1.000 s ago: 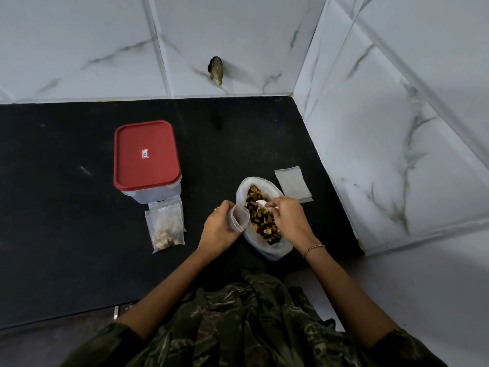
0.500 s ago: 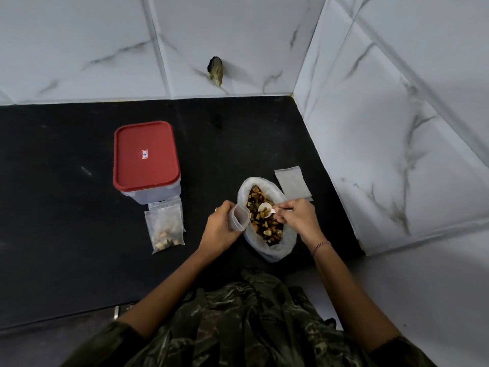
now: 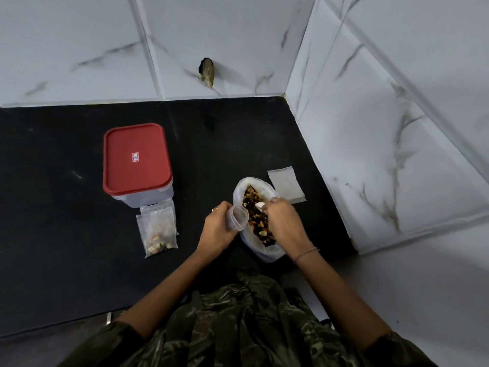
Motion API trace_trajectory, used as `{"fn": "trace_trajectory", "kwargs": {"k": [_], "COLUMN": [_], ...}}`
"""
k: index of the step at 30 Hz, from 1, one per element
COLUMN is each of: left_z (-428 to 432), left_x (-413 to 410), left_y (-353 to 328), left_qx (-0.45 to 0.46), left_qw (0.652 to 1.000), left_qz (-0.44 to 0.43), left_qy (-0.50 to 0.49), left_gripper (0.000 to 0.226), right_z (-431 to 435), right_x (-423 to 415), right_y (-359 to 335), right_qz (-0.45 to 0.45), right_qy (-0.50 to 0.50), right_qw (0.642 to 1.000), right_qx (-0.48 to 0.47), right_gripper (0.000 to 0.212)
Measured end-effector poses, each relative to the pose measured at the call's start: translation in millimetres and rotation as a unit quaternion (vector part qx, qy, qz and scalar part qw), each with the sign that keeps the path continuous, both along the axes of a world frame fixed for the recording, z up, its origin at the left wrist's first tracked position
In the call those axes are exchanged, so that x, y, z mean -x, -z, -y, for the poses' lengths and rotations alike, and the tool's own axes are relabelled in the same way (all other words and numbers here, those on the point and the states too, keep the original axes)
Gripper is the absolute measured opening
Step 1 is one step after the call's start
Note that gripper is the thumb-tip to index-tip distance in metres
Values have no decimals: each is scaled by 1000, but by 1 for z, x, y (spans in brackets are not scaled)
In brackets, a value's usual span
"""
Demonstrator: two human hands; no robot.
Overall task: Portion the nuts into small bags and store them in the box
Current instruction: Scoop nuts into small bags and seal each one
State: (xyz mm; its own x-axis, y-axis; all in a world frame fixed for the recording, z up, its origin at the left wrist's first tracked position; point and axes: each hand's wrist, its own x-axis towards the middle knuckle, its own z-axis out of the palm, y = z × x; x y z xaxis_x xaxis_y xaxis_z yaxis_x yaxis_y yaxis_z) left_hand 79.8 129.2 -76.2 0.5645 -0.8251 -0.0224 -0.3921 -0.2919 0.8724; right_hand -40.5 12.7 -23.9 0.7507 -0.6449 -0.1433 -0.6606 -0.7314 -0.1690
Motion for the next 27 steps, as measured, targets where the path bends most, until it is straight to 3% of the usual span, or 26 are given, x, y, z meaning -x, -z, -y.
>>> {"fn": "trace_trajectory", "kwargs": {"k": [2, 6, 11, 14, 17, 22, 27], "left_z": [1, 2, 2, 3, 3, 5, 3], "left_x": [0, 1, 1, 1, 1, 4, 4], "left_y": [1, 0, 3, 3, 2, 3, 2], "left_qx": [-1, 7, 10, 17, 9, 1, 3], "left_qw": [1000, 1000, 1000, 1000, 1000, 999, 998], "left_qz": [-7, -15, -9, -11, -28, -50, -61], "left_qy": [-2, 0, 5, 2, -10, -21, -15], "left_gripper": [27, 28, 28, 28, 31, 37, 42], "right_z": [-7, 8, 23, 23, 23, 32, 32], "right_x": [-5, -9, -5, 0, 6, 19, 24], "right_y": [3, -1, 3, 14, 13, 12, 4], "right_qz": [-5, 69, 143, 197, 242, 307, 365], "right_qy": [16, 129, 273, 331, 348, 378, 421], "right_qw": [1000, 976, 884, 839, 814, 762, 656], "right_qx": [-22, -162, -353, -385, -398, -426, -510], "right_gripper": [23, 19, 14, 15, 6, 11, 12]}}
